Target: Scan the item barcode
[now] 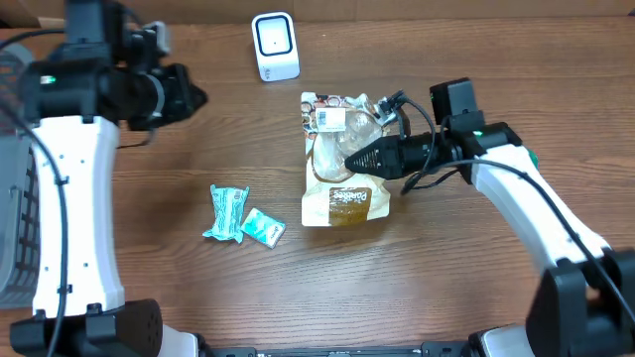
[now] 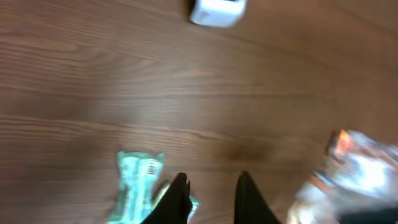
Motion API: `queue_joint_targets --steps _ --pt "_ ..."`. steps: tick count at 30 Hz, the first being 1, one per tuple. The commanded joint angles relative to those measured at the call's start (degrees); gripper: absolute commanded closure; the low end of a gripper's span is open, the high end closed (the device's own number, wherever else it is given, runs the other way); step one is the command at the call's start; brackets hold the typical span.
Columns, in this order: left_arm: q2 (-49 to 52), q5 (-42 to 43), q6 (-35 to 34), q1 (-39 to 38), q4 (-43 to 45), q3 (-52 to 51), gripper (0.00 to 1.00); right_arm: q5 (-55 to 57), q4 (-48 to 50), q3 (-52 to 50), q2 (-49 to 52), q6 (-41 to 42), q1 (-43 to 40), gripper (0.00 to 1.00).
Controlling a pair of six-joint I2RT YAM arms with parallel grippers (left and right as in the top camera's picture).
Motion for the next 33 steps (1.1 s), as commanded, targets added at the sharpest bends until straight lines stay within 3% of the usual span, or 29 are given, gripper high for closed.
queue_joint_targets --steps 1,8,10,11,14,19,26,28,33 --pt "-0.5 -0.2 2.2 3.9 -0.6 1.3 0.73 -3.3 -0.6 -0.1 -5.4 -1.4 0.3 0.96" --pt "-0.4 -0.2 2.9 7.3 -0.5 1.3 0.37 -2.5 -3.6 1.8 -9.9 -1.2 0.4 0.96" --pt "-0.4 -0.4 4.0 7.3 -0.3 1.3 0.19 0.9 -5.6 3.1 -9.8 -0.5 0.5 0.96" --pt "-0.4 -0.6 4.3 7.3 -0.3 1.3 0.00 4.4 -6.6 3.7 -9.8 0.9 0.9 0.96" --pt "-0.4 -2.0 5.4 7.3 -0.2 1.3 0.00 13.6 -10.3 7.1 -9.6 2.2 2.8 0.96" --pt "-0.4 -9.9 5.4 7.4 -0.2 1.3 0.00 32.3 -19.1 21.6 -5.6 2.1 7.7 0.96" --pt "-0.4 -18.2 5.4 7.4 -0.3 1.3 0.00 61.2 -25.3 47.2 10.0 0.0 13.7 0.96" --pt "-0.4 -18.2 5.4 7.4 -0.2 1.3 0.00 70.8 -23.0 50.4 14.0 -1.7 15.3 0.96" --pt "-0.4 -18.2 5.4 7.4 -0.2 1.3 0.01 97.3 -3.0 50.7 24.2 -12.9 19.3 0.96"
